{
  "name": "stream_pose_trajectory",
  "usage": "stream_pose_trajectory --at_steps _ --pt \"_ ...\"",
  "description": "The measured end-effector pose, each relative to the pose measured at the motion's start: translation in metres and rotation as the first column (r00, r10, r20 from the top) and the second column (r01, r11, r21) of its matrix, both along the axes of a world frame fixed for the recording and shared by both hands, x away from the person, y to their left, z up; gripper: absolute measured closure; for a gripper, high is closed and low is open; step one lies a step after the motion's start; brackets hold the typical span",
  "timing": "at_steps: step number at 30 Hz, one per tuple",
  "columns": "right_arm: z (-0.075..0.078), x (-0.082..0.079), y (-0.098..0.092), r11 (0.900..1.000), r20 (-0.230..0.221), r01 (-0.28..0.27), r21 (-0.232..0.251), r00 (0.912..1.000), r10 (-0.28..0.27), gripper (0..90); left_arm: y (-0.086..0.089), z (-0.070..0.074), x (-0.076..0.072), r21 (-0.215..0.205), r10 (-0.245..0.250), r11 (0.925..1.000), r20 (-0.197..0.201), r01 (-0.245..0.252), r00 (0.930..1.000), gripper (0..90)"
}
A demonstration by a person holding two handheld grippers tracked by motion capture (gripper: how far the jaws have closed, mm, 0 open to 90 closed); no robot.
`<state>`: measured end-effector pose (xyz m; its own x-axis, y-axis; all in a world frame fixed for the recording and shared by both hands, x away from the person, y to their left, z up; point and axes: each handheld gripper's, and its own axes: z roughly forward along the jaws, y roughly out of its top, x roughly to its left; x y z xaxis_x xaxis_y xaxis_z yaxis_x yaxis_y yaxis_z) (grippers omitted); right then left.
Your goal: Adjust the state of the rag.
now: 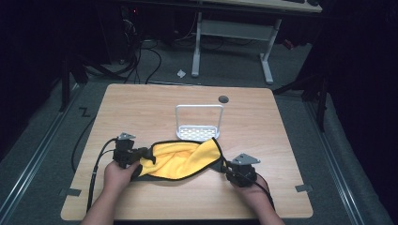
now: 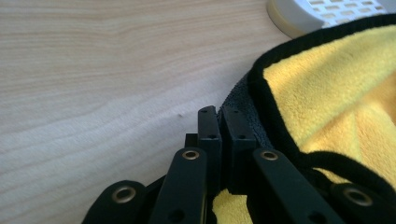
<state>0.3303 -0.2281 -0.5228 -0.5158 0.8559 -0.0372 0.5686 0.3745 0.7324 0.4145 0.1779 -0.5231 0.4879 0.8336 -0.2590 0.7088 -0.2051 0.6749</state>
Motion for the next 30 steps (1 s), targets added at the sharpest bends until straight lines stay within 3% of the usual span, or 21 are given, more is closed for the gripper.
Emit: stream_pose_trajectory --at_steps 1,4,6,9,10,12,15,20,25,27,30 --pt "0.001 -0.001 -0.001 1.000 0.001 0.006 0.008 1.0000 -0.006 67.5 0.000 -0.001 -0.002 0.001 0.000 1.0000 0.001 0.000 1.0000 86.7" --pt "0.011 -0.007 -0.004 0.999 0.057 0.008 0.052 0.9983 -0.011 66.4 0.000 -0.004 -0.004 -0.005 0.001 1.0000 -0.001 -0.001 1.0000 86.7" --pt "0.012 -0.008 -0.002 0.998 0.050 0.001 0.066 0.9987 -0.005 63.4 0.000 -0.004 -0.004 -0.011 0.005 0.9999 -0.002 -0.005 1.0000 86.7" --pt "0.001 -0.005 0.009 1.000 0.007 -0.011 -0.009 0.9999 0.011 59.8 -0.001 -0.003 -0.006 -0.004 -0.004 1.0000 -0.001 0.004 1.0000 86.8" --pt "-0.001 -0.004 0.011 1.000 0.000 -0.006 -0.027 1.0000 0.006 63.0 -0.002 -0.003 -0.007 -0.004 -0.005 1.0000 -0.001 0.005 1.0000 86.8" --pt "-0.003 -0.002 0.013 0.998 0.001 -0.002 -0.059 1.0000 0.002 80.4 -0.003 -0.002 -0.009 -0.011 -0.011 0.9999 -0.009 0.011 0.9999 86.9" --pt "0.001 0.000 0.005 0.997 0.017 0.030 -0.077 0.9994 -0.029 85.7 -0.001 0.000 -0.011 -0.036 -0.023 0.9991 -0.017 0.023 0.9996 87.1" --pt "0.000 0.015 -0.029 0.988 0.006 0.138 -0.068 0.9905 -0.138 86.6 -0.004 0.002 -0.009 -0.042 -0.050 0.9979 -0.004 0.050 0.9987 87.5" --pt "-0.001 0.038 -0.036 0.974 0.046 0.171 -0.145 0.9850 -0.166 86.3 -0.007 0.000 0.006 -0.051 -0.033 0.9982 -0.008 0.032 0.9994 87.5" --pt "-0.001 0.047 -0.039 0.973 0.052 0.183 -0.142 0.9827 -0.178 84.9 -0.011 0.000 0.009 -0.038 -0.029 0.9989 -0.011 0.029 0.9995 87.4" --pt "0.001 0.052 -0.044 0.972 0.055 0.206 -0.115 0.9780 -0.201 75.5 -0.013 -0.003 0.009 -0.016 0.000 0.9999 -0.012 0.000 0.9999 85.6"
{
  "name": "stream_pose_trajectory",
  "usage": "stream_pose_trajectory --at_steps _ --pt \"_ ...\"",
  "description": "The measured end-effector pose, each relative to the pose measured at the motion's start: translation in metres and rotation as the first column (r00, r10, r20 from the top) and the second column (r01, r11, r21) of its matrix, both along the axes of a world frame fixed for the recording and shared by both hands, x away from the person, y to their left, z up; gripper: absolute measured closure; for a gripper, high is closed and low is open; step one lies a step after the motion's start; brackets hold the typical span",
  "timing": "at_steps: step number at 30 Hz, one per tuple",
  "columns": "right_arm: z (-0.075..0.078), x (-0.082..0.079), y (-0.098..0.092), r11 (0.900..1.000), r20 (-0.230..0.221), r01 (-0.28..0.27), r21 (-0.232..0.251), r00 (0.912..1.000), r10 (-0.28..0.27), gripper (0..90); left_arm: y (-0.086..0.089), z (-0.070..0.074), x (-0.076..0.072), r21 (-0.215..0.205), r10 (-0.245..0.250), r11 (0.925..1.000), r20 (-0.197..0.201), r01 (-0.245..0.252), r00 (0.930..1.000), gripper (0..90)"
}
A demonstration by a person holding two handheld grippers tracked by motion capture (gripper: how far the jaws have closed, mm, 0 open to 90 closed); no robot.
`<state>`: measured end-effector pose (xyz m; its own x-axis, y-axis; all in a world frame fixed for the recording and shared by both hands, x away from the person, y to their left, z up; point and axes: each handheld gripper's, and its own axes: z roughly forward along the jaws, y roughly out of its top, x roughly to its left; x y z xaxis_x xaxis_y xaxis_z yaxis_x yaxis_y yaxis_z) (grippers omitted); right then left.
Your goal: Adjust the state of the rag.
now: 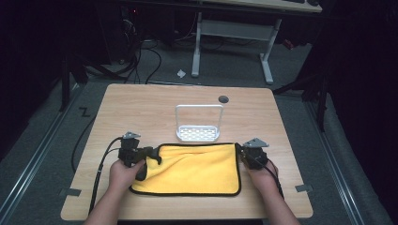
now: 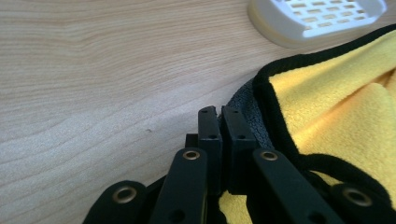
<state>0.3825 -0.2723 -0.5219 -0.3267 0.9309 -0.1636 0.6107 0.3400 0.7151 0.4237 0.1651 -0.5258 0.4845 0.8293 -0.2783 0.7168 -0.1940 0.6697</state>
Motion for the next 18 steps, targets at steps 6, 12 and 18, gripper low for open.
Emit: stream_pose_trajectory --at_steps 6,12,18 --pt "0.017 -0.025 -0.007 0.999 0.059 -0.020 0.048 0.9981 0.017 68.5 0.019 0.010 -0.015 -0.014 0.080 0.9968 0.076 -0.079 0.9939 67.0" --pt "0.024 -0.046 0.005 0.992 0.077 -0.095 0.078 0.9930 0.089 69.2 0.034 0.022 -0.056 -0.060 0.096 0.9943 0.150 -0.088 0.9840 66.6" --pt "0.016 -0.047 0.026 0.979 0.018 -0.180 0.101 0.9837 0.179 84.9 0.031 0.012 -0.078 -0.002 0.047 0.9989 0.124 -0.047 0.9912 67.8"
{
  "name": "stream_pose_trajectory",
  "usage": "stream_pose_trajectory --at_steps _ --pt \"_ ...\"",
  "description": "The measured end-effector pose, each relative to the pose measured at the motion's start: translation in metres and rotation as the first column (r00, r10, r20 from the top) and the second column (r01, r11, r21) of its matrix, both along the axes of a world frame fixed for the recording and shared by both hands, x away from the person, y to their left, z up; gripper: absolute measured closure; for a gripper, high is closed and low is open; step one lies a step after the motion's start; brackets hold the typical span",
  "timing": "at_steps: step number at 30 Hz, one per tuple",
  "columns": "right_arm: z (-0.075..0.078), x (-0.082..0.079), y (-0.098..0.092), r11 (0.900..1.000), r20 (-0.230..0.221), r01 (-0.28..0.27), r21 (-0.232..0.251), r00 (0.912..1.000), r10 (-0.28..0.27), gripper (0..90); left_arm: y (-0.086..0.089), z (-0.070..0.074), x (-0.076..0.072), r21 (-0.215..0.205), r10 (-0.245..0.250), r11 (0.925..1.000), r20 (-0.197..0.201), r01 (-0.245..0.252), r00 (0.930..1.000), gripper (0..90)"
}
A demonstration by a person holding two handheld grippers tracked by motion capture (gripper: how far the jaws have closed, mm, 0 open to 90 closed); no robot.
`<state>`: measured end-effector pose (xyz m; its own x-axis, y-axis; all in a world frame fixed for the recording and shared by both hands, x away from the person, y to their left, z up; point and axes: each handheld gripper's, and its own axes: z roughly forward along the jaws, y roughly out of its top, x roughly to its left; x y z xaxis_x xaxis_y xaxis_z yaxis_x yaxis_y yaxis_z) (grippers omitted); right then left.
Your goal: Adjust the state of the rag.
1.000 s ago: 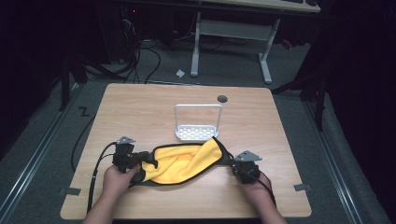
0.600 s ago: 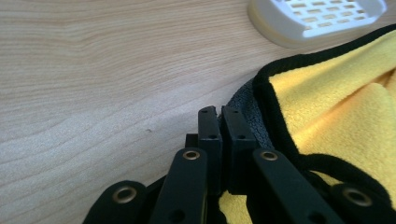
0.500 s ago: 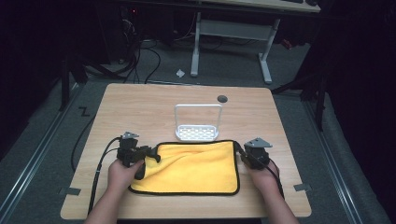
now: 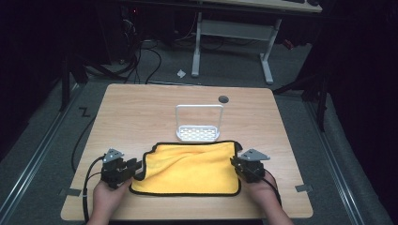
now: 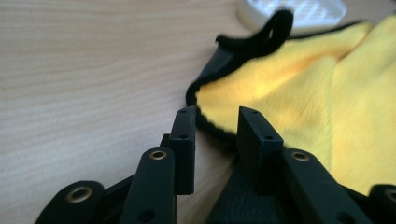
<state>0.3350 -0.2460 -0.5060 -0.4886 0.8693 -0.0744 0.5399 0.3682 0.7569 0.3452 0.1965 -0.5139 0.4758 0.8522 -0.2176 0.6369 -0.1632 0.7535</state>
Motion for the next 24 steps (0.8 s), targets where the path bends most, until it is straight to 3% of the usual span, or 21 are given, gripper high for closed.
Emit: stream_pose_trajectory --at_steps 3,6,10,14,17,19,24 --pt "-0.011 0.006 0.011 0.998 -0.043 -0.021 -0.053 0.9989 0.018 89.4 0.002 0.001 0.001 -0.035 0.010 0.9993 0.001 -0.010 0.9999 68.6" --pt "-0.018 0.002 0.010 0.996 -0.071 -0.026 -0.087 0.9973 0.020 90.0 0.002 0.002 0.000 -0.038 0.003 0.9993 0.007 -0.002 1.0000 69.1" --pt "-0.016 -0.022 -0.009 0.997 -0.089 -0.017 -0.074 0.9960 0.010 90.0 -0.003 -0.001 0.000 -0.035 -0.023 0.9991 -0.002 0.023 0.9997 69.1" --pt "-0.015 -0.047 -0.030 0.996 -0.088 0.021 -0.088 0.9956 -0.029 90.0 -0.019 0.005 -0.007 -0.031 -0.076 0.9966 0.014 0.076 0.9970 68.6" --pt "-0.016 -0.056 -0.045 0.995 -0.086 0.057 -0.076 0.9943 -0.063 90.0 -0.043 0.017 -0.024 -0.016 -0.151 0.9881 0.068 0.153 0.9861 68.3" --pt "-0.016 -0.057 -0.052 0.995 -0.090 0.081 -0.062 0.9922 -0.086 90.0 -0.053 0.020 -0.031 0.002 -0.183 0.9830 0.079 0.184 0.9799 68.1" --pt "-0.012 -0.054 -0.049 0.995 -0.068 0.085 -0.052 0.9937 -0.088 90.0 -0.067 0.027 -0.043 -0.032 -0.220 0.9737 0.115 0.225 0.9686 68.2"
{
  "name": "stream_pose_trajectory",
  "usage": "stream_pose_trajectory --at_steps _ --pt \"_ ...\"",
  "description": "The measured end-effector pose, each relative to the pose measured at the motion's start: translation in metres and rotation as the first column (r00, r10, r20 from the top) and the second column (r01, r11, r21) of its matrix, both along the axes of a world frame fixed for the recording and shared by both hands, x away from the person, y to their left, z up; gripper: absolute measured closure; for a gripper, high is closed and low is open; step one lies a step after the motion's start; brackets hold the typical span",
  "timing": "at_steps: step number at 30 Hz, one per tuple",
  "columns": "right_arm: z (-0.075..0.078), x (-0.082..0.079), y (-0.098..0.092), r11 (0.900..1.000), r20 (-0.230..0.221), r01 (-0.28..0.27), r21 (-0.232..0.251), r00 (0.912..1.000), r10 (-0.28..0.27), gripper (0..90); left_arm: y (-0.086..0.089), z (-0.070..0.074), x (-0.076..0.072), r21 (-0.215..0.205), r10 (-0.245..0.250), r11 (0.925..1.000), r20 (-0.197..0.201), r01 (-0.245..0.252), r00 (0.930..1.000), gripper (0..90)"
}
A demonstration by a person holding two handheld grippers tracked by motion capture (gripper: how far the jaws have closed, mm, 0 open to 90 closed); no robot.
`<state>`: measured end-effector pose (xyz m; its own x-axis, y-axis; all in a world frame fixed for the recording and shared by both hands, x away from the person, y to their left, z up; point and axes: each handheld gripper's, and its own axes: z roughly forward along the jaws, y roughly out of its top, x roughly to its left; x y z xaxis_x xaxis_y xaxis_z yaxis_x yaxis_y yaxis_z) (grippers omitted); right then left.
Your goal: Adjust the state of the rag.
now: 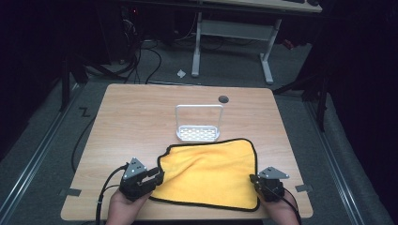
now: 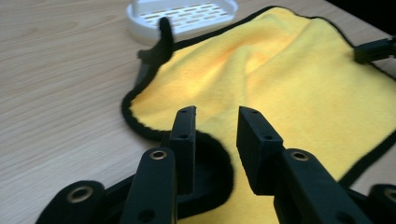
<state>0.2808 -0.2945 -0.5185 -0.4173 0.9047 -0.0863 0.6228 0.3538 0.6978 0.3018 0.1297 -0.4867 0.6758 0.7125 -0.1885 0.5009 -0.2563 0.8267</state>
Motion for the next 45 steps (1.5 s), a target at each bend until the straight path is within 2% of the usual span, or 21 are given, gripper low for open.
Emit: stream_pose_trajectory --at_steps 2,3,5,7,9,10,12,13,15,17,21,24,27,30,33,34,36,39,42,43,45 --pt "0.005 0.002 0.010 0.999 0.019 -0.032 0.010 0.9993 0.032 90.0 -0.009 0.000 0.001 -0.006 -0.029 0.9996 -0.008 0.029 0.9996 69.4" --pt "0.006 0.004 0.017 0.998 0.011 -0.053 0.030 0.9986 0.052 90.0 -0.014 -0.001 0.002 -0.005 -0.042 0.9991 -0.015 0.041 0.9990 70.7" --pt "0.005 0.009 0.031 0.995 -0.001 -0.093 0.041 0.9956 0.093 90.0 -0.028 -0.003 0.009 0.051 -0.077 0.9957 -0.018 0.078 0.9969 72.7" --pt "0.003 0.013 0.047 0.990 -0.012 -0.139 0.023 0.9902 0.139 90.0 -0.038 -0.003 0.026 0.149 -0.095 0.9844 0.008 0.093 0.9954 75.5" --pt "0.002 0.017 0.057 0.986 -0.017 -0.164 0.009 0.9863 0.164 90.0 -0.036 -0.008 0.055 0.136 -0.071 0.9879 -0.039 0.076 0.9967 79.0" --pt "0.002 0.019 0.060 0.986 -0.018 -0.165 0.003 0.9861 0.165 90.0 -0.036 -0.011 0.064 0.141 -0.062 0.9876 -0.057 0.069 0.9964 80.5" --pt "0.000 0.022 0.061 0.987 -0.022 -0.163 0.000 0.9864 0.163 90.0 -0.034 -0.021 0.082 0.167 -0.040 0.9844 -0.094 0.055 0.9948 82.3" --pt "-0.001 0.023 0.060 0.986 -0.027 -0.164 -0.001 0.9861 0.164 90.0 -0.033 -0.026 0.089 0.164 -0.036 0.9847 -0.128 0.057 0.9911 83.4" --pt "-0.004 0.024 0.057 0.987 -0.034 -0.161 0.004 0.9863 0.161 90.0 -0.032 -0.035 0.097 0.200 -0.018 0.9787 -0.145 0.047 0.9893 83.7" --pt "-0.004 0.024 0.055 0.987 -0.042 -0.161 0.019 0.9860 0.162 90.0 -0.028 -0.038 0.100 0.181 -0.012 0.9827 -0.142 0.038 0.9897 85.3" --pt "-0.004 0.018 0.051 0.985 -0.038 -0.170 0.019 0.9846 0.170 90.0 -0.019 -0.039 0.110 0.187 0.039 0.9821 -0.119 -0.016 0.9921 87.1" --pt "-0.003 0.006 0.040 0.986 -0.041 -0.166 0.020 0.9852 0.167 90.0 -0.014 -0.040 0.118 0.173 0.057 0.9843 -0.124 -0.035 0.9906 87.9" --pt "-0.003 -0.007 0.026 0.988 -0.048 -0.149 0.035 0.9875 0.150 90.0 -0.010 -0.040 0.124 0.172 0.083 0.9832 -0.124 -0.061 0.9888 87.8" --pt "-0.003 -0.015 0.018 0.987 -0.056 -0.148 0.067 0.9868 0.152 89.9 -0.009 -0.038 0.122 0.186 0.106 0.9791 -0.114 -0.083 0.9878 81.2" --pt "0.000 -0.014 0.013 0.989 -0.033 -0.128 0.078 0.9909 0.130 89.5 -0.005 -0.031 0.109 0.162 0.098 0.9834 -0.094 -0.082 0.9908 79.6" --pt "0.002 -0.012 0.012 0.990 -0.020 -0.119 0.077 0.9925 0.121 89.4 -0.004 -0.029 0.100 0.140 0.080 0.9880 -0.098 -0.065 0.9920 79.0" --pt "0.007 0.000 0.009 0.993 0.006 -0.091 0.074 0.9958 0.091 89.5 -0.004 -0.028 0.087 0.133 0.053 0.9903 -0.097 -0.040 0.9939 78.0" --pt "0.011 0.026 0.006 0.998 0.040 -0.041 0.044 0.9985 0.039 89.5 -0.004 -0.032 0.063 0.106 0.009 0.9944 -0.124 0.004 0.9922 77.6" --pt "0.007 0.058 0.005 0.999 0.034 0.023 0.025 0.9991 -0.024 89.4 -0.005 -0.040 0.051 0.141 -0.010 0.9895 -0.142 0.030 0.9899 77.6" --pt "0.005 0.068 0.006 0.999 0.032 0.043 0.008 0.9986 -0.043 89.2 -0.005 -0.042 0.047 0.135 -0.013 0.9904 -0.125 0.030 0.9921 77.6" --pt "-0.001 0.082 0.005 0.997 0.010 0.071 -0.009 0.9974 -0.071 88.9 -0.005 -0.041 0.042 0.145 -0.024 0.9885 -0.123 0.042 0.9921 77.8"
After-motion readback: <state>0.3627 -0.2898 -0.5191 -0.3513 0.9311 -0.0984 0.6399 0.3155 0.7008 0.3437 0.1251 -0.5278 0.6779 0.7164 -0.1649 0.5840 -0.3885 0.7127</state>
